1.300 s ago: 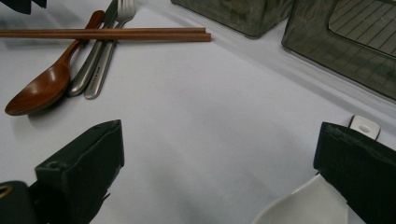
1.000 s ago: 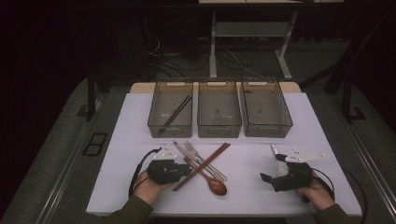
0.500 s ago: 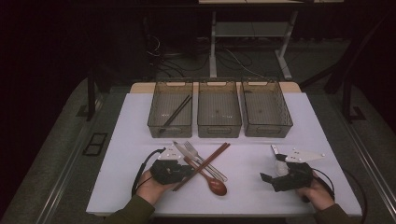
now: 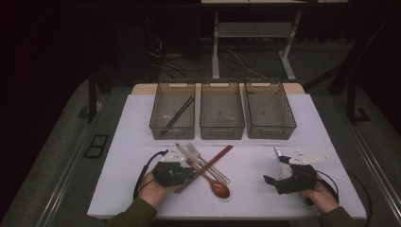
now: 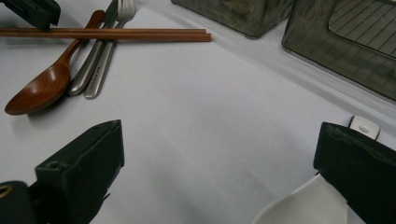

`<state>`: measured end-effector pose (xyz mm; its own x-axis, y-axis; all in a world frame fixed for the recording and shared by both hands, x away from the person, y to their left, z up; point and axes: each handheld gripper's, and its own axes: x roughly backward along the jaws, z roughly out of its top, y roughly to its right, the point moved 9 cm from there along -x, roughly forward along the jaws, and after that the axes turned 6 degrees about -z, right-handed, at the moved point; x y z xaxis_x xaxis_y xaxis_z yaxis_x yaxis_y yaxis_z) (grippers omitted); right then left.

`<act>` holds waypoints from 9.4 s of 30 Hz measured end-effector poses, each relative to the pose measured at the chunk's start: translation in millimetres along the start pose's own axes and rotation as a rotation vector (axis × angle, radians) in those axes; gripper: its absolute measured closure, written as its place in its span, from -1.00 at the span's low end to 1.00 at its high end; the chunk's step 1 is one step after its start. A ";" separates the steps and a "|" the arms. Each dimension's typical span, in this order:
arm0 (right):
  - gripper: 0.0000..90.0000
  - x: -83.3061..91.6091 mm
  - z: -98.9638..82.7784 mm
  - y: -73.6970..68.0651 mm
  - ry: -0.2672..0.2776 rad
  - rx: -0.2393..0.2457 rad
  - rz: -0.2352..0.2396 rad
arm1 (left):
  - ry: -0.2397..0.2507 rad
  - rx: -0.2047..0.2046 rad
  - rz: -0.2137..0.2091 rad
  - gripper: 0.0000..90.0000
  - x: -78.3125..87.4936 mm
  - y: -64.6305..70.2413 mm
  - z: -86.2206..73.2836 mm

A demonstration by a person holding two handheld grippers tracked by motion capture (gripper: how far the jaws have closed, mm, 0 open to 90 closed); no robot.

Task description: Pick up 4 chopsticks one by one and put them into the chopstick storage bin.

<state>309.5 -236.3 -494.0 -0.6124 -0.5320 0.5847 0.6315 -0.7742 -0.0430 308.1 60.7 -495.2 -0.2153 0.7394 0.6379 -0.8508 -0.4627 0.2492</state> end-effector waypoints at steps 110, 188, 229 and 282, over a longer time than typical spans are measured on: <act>-0.96 -0.5 -0.9 -1.2 -0.005 0.004 0.004 | 0.032 -0.044 0.093 0.86 30.3 -24.7 1.1; -0.96 -2.6 -2.0 0.3 -0.014 0.001 -0.003 | 0.220 0.070 0.272 0.86 86.7 -135.1 67.1; -0.96 -5.2 -4.9 1.5 -0.028 -0.007 -0.012 | 0.198 0.151 0.356 0.66 44.1 -199.5 92.2; -0.96 -1.3 -2.3 0.9 -0.011 -0.004 -0.011 | 0.111 0.004 0.163 -0.65 43.3 -72.2 55.6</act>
<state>309.7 -237.1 -496.7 -0.6139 -0.5202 0.5937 0.6231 -0.7811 -0.0401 386.8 99.0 -445.1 -0.4018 0.7039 0.5857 -0.7983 -0.5827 0.1526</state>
